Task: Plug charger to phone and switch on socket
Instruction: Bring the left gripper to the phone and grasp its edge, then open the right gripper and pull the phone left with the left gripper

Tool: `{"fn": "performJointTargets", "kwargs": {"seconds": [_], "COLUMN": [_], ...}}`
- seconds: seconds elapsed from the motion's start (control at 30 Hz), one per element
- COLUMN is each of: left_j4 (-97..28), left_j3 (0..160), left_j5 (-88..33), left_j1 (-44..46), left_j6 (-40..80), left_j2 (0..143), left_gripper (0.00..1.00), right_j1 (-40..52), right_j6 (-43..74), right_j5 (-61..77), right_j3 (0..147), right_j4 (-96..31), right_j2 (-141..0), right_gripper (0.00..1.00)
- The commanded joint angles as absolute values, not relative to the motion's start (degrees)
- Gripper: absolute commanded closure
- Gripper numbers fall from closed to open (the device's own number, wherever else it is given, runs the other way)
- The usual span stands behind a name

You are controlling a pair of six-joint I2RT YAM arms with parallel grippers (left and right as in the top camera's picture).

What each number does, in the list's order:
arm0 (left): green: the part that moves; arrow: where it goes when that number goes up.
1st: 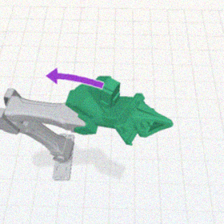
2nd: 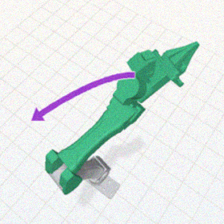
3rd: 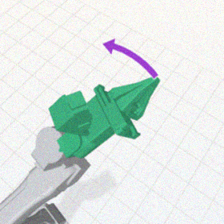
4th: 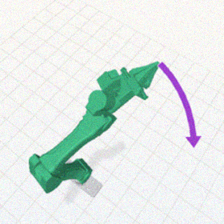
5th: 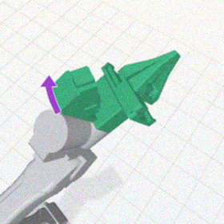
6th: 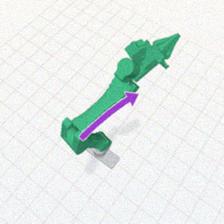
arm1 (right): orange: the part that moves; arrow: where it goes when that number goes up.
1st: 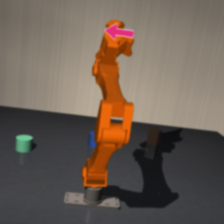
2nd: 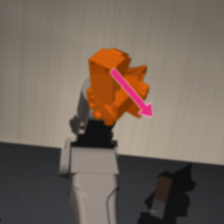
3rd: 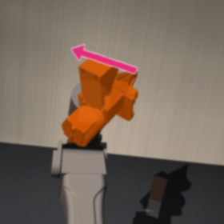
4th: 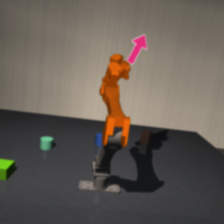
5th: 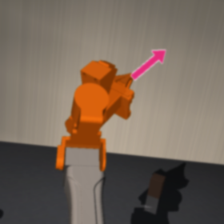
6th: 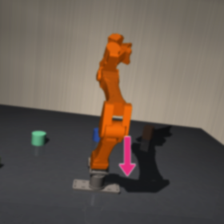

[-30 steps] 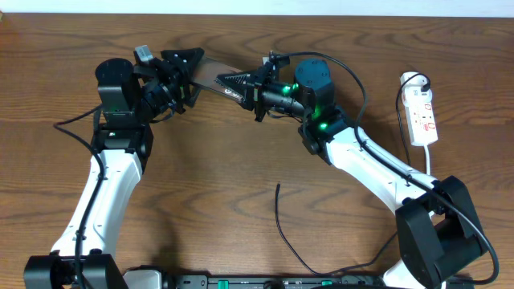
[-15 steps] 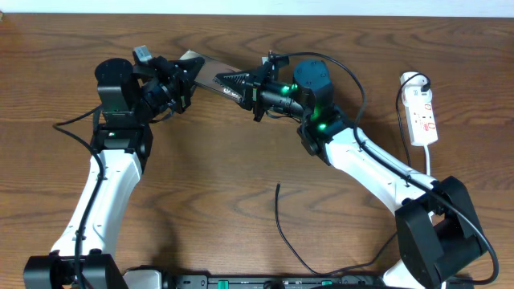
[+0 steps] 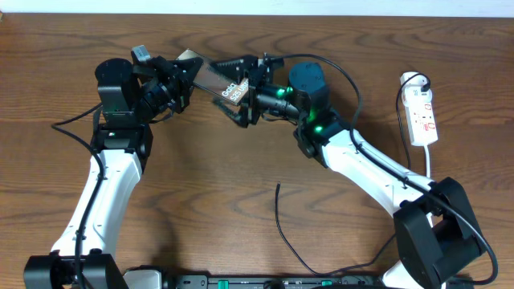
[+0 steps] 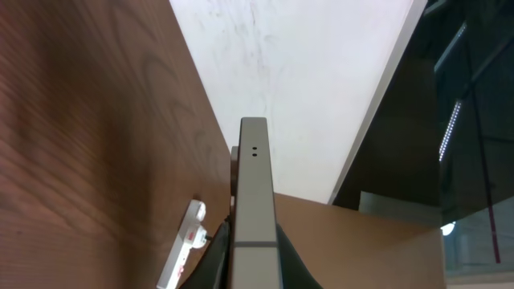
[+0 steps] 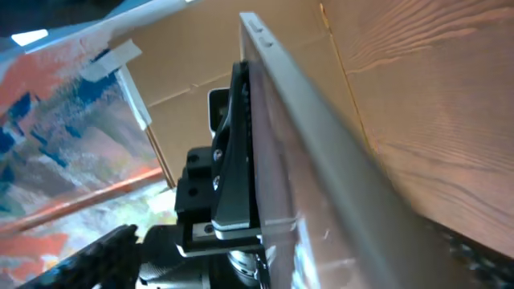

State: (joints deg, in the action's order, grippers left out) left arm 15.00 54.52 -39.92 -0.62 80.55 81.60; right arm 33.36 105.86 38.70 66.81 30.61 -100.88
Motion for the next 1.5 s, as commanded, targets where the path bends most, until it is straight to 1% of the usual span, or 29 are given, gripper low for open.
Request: {"fn": "performJointTargets", "kwargs": {"seconds": [0.0, 0.13, 0.23, 0.37, 0.47, 0.63, 0.77, 0.83, 0.93, 1.03, 1.13, 1.2, 1.33, 1.47], "left_j4": [15.7, 15.6, 15.6, 16.4, 18.8, 26.4, 32.0, 34.0, 36.2, 37.9, 38.3, 38.3, 38.3, 38.3], "left_j3": [55.7, 55.7, 55.7, 55.7, 55.7, 55.7, 55.7, 55.7, 55.7, 55.7, 55.7, 55.7, 55.7, 55.7], "left_j5": [-39.8, -40.0, -41.5, -46.4, -53.1, -66.6, -76.7, -79.4, -81.5, -82.1, -82.1, -82.1, -82.1, -85.1], "left_j1": [-0.6, -1.9, -4.3, -9.3, -13.8, -19.1, -20.3, -20.3, -20.3, -20.3, -20.3, -20.3, -20.3, -20.3], "left_j6": [79.1, 77.6, 77.6, 76.3, 75.2, 71.7, 66.8, 65.3, 65.1, 64.2, 63.5, 62.0, 60.9, 57.4], "left_j2": [80.6, 80.6, 80.6, 80.6, 80.6, 80.6, 80.6, 80.6, 80.6, 80.6, 80.6, 80.6, 80.6, 80.7], "left_gripper": [0.93, 0.93, 0.93, 0.92, 0.93, 0.93, 0.92, 0.92, 0.93, 0.93, 0.93, 0.93, 0.93, 0.93], "right_j1": [33.0, 31.3, 29.2, 25.7, 22.9, 20.2, 20.8, 21.4, 21.8, 21.8, 21.8, 21.8, 22.2, 23.5], "right_j6": [105.2, 104.0, 100.5, 94.9, 91.0, 80.7, 72.8, 69.0, 60.5, 50.5, 39.8, 35.2, 32.6, 32.7], "right_j5": [39.1, 40.1, 42.3, 48.3, 52.6, 58.1, 58.8, 58.3, 55.8, 49.8, 37.3, 26.8, 14.7, 9.2], "right_j3": [67.7, 67.7, 67.7, 67.7, 67.7, 67.7, 67.7, 67.7, 68.4, 70.9, 76.4, 81.2, 86.3, 86.2], "right_j4": [30.7, 30.7, 30.6, 30.6, 30.4, 30.4, 28.3, 25.7, 16.3, 1.2, -19.5, -32.5, -47.3, -56.9], "right_j2": [-100.4, -100.4, -100.4, -100.4, -100.4, -100.4, -100.4, -100.4, -100.4, -100.4, -100.4, -100.4, -100.4, -100.4], "right_gripper": [0.01, 0.01, 0.01, 0.01, 0.01, 0.01, 0.01, 0.01, 0.01, 0.01, 0.01, 0.01, 0.01, 0.01]}}
